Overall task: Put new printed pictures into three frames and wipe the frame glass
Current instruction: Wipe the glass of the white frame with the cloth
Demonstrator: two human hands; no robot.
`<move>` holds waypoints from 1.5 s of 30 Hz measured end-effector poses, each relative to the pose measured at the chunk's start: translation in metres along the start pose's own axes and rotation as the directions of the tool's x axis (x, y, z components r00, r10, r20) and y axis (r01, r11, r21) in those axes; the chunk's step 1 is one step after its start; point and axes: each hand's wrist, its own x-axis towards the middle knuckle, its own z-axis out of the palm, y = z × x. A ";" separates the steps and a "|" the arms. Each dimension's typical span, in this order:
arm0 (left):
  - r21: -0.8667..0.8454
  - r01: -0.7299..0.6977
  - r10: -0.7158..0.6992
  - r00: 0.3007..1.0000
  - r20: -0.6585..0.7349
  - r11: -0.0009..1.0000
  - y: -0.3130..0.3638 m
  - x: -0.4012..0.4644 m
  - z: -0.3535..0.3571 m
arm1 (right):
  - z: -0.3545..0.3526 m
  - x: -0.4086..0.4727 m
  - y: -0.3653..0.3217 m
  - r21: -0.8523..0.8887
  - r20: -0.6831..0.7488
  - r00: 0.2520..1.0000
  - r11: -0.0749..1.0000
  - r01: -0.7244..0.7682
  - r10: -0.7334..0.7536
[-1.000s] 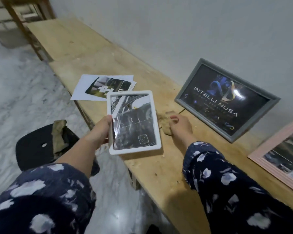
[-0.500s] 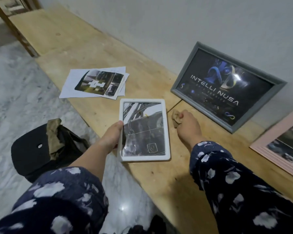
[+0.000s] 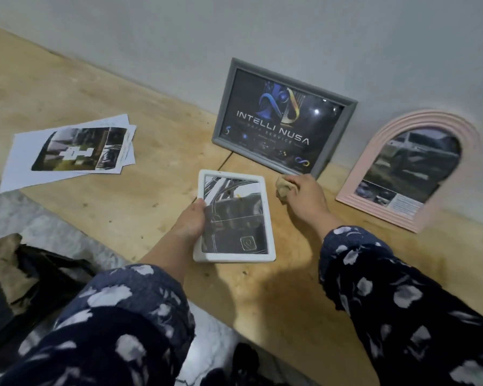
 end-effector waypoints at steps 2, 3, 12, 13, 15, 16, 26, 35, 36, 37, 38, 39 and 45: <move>0.286 -0.073 0.099 0.992 -0.078 0.956 -0.004 0.007 0.002 | 0.004 0.000 0.002 -0.023 0.031 1.000 1.000 -0.001 0.002; 0.419 -0.079 0.138 0.984 -0.113 0.905 -0.006 0.006 0.001 | 0.006 0.001 0.000 -0.030 0.038 0.999 1.000 0.009 -0.008; 0.751 -0.312 0.417 0.907 0.054 0.582 -0.047 -0.036 0.013 | 0.029 0.019 -0.022 -0.202 0.018 0.991 0.970 0.136 -0.135; 0.761 -0.307 0.416 0.908 0.054 0.571 -0.048 -0.037 0.016 | 0.034 0.019 -0.018 -0.224 0.092 0.987 0.963 0.148 -0.130; 0.772 -0.281 0.400 0.916 0.037 0.571 -0.049 -0.034 0.018 | 0.045 0.011 -0.009 -0.277 0.220 0.971 0.948 0.159 -0.098; 0.772 -0.269 0.392 0.920 0.029 0.576 -0.050 -0.033 0.018 | 0.049 0.006 -0.005 -0.307 0.235 0.967 0.937 0.165 -0.093; 0.821 -0.184 0.302 0.953 0.014 0.541 -0.041 -0.036 0.017 | 0.046 -0.068 -0.003 -0.526 0.231 0.964 0.817 0.236 -0.130; 0.839 -0.194 0.302 0.953 0.038 0.509 -0.039 -0.041 0.016 | 0.050 -0.144 0.004 -0.503 0.224 0.971 0.844 0.185 -0.080; 0.838 -0.198 0.304 0.952 0.041 0.509 -0.040 -0.043 0.016 | 0.048 -0.149 0.004 -0.495 0.221 0.972 0.851 0.177 -0.074; 0.835 -0.205 0.307 0.951 0.045 0.510 -0.039 -0.043 0.017 | 0.044 -0.150 0.002 -0.480 0.214 0.975 0.862 0.160 -0.062; 0.829 -0.215 0.313 0.948 0.051 0.516 -0.038 -0.044 0.018 | 0.040 -0.148 0.001 -0.452 0.190 0.981 0.882 0.131 -0.048; 0.820 -0.228 0.322 0.945 0.057 0.525 -0.037 -0.044 0.019 | 0.035 -0.144 -0.002 -0.416 0.153 0.988 0.905 0.092 -0.030; 0.749 -0.304 0.449 0.893 0.009 0.588 -0.058 -0.049 0.012 | 0.017 -0.090 -0.038 -0.201 -0.012 1.000 0.979 -0.011 0.008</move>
